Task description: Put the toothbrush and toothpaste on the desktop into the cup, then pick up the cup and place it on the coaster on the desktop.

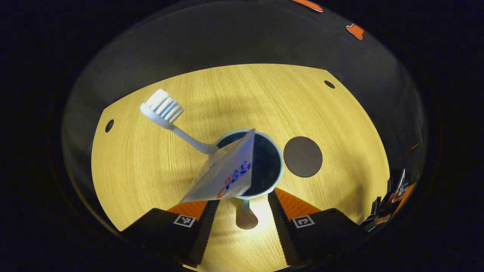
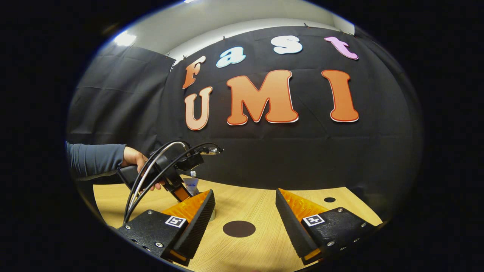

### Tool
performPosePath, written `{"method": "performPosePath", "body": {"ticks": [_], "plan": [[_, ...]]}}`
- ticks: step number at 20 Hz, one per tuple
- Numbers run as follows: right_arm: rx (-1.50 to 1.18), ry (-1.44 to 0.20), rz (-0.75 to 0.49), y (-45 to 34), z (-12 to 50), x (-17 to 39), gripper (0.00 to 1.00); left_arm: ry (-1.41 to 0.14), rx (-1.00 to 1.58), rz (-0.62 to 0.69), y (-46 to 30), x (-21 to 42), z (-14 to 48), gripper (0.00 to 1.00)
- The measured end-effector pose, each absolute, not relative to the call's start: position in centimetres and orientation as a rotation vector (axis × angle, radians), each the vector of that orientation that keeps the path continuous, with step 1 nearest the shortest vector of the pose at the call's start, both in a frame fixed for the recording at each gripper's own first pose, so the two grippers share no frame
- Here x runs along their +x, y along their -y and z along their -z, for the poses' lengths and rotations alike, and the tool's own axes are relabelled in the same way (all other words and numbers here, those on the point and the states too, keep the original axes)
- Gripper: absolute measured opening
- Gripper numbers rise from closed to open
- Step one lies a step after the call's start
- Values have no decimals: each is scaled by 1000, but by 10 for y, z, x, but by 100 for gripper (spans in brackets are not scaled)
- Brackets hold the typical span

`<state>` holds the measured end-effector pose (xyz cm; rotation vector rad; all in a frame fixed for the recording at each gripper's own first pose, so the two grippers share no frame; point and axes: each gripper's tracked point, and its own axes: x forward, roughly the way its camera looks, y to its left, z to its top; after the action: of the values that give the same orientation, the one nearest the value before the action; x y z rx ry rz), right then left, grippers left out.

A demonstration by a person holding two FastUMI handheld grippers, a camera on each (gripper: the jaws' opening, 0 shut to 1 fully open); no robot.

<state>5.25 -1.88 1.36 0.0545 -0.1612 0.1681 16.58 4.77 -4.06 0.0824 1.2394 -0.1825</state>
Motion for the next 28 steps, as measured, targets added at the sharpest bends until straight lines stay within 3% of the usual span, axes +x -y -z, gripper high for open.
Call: {"method": "performPosePath", "body": {"ticks": [3, 5, 12, 17, 20, 24, 26, 28], "plan": [[68, 154, -161, 21, -9, 52, 96, -1257, 101, 169, -41, 168, 35, 59], [78, 152, -156, 22, -9, 51, 96, -1250, 111, 159, -31, 177, 25, 27], [85, 142, -119, 33, -2, 46, 96, -1229, 165, 170, 22, 243, -13, 23], [67, 139, -71, 51, 4, 35, 96, -1180, 199, 184, 92, 341, -53, 23], [73, 141, -54, 60, 4, 30, 96, -1145, 208, 211, 128, 384, -124, 23], [60, 136, -45, 64, 9, 23, 96, -1140, 212, 274, 209, 435, -155, 23], [49, 134, -33, 70, 10, 19, 96, -1137, 216, 301, 237, 414, -120, 23], [46, 133, -23, 73, 11, 15, 96, -1141, 205, 323, 194, 423, -114, 23]]}}
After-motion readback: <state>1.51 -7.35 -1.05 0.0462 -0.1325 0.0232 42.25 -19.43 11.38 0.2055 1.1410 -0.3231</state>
